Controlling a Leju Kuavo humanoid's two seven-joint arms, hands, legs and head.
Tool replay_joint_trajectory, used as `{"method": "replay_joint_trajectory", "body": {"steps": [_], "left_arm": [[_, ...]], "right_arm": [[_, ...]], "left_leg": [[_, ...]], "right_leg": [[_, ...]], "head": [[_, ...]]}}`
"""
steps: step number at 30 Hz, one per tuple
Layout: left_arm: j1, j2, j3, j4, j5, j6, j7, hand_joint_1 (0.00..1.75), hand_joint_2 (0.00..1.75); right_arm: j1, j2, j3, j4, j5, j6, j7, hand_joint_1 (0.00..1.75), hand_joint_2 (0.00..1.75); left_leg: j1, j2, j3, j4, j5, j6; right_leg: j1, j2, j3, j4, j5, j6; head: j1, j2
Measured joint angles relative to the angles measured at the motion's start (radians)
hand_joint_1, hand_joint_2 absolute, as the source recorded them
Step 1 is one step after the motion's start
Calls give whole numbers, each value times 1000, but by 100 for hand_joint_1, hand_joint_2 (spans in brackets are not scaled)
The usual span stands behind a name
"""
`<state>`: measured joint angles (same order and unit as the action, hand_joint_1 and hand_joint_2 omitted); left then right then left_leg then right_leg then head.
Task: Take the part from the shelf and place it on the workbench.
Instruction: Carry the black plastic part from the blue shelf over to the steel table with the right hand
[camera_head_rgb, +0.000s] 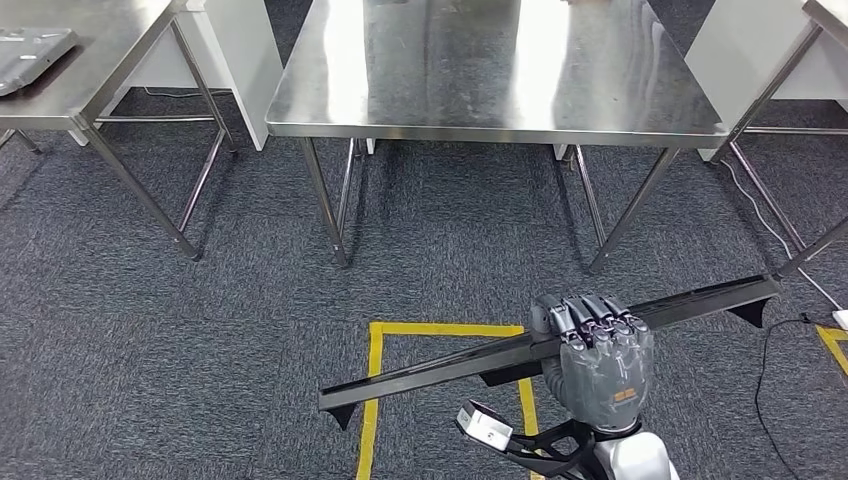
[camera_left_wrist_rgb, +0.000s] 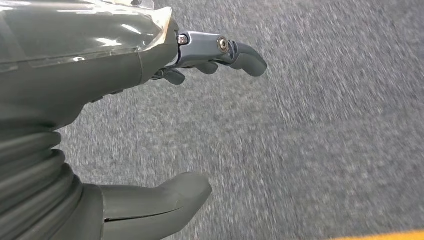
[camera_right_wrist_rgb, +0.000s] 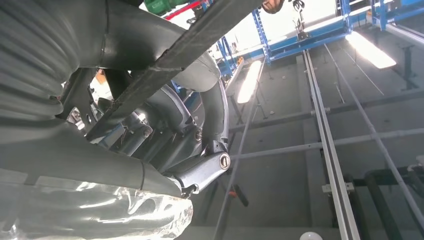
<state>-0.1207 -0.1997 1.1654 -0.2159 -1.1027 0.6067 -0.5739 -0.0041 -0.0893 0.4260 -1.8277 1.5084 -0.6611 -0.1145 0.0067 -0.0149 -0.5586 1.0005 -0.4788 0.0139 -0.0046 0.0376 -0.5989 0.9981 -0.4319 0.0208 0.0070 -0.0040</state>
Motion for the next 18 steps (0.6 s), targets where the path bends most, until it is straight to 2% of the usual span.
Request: {"method": "replay_joint_trajectory", "body": {"steps": [3,7,14,18], "left_arm": [[0,0,0,0,8,4,-2,0,175],[1,-3,0,0,12,4,-4,0,175],[1,-3,2,0,15,4,2,0,175],[1,-3,6,0,24,-11,37,0,175]], "right_arm": [[-2,0,-2,0,-18,0,-12,175,175],[-6,0,-3,2,-28,0,-18,175,175],[-17,0,-6,4,-48,0,-30,175,175],[-30,-1,-12,12,-59,0,-29,175,175]], "left_leg": [[-8,-1,-4,0,4,9],[-11,-1,-7,1,6,13],[-13,-1,-7,1,6,17],[-12,-1,-7,1,6,17]], "right_leg": [[-5,0,-1,-3,5,8],[-7,0,-1,-9,8,13],[-9,0,-1,-10,10,15],[-9,0,-2,-10,10,15]], "head": [[0,0],[0,0],[0,0],[0,0]]}}
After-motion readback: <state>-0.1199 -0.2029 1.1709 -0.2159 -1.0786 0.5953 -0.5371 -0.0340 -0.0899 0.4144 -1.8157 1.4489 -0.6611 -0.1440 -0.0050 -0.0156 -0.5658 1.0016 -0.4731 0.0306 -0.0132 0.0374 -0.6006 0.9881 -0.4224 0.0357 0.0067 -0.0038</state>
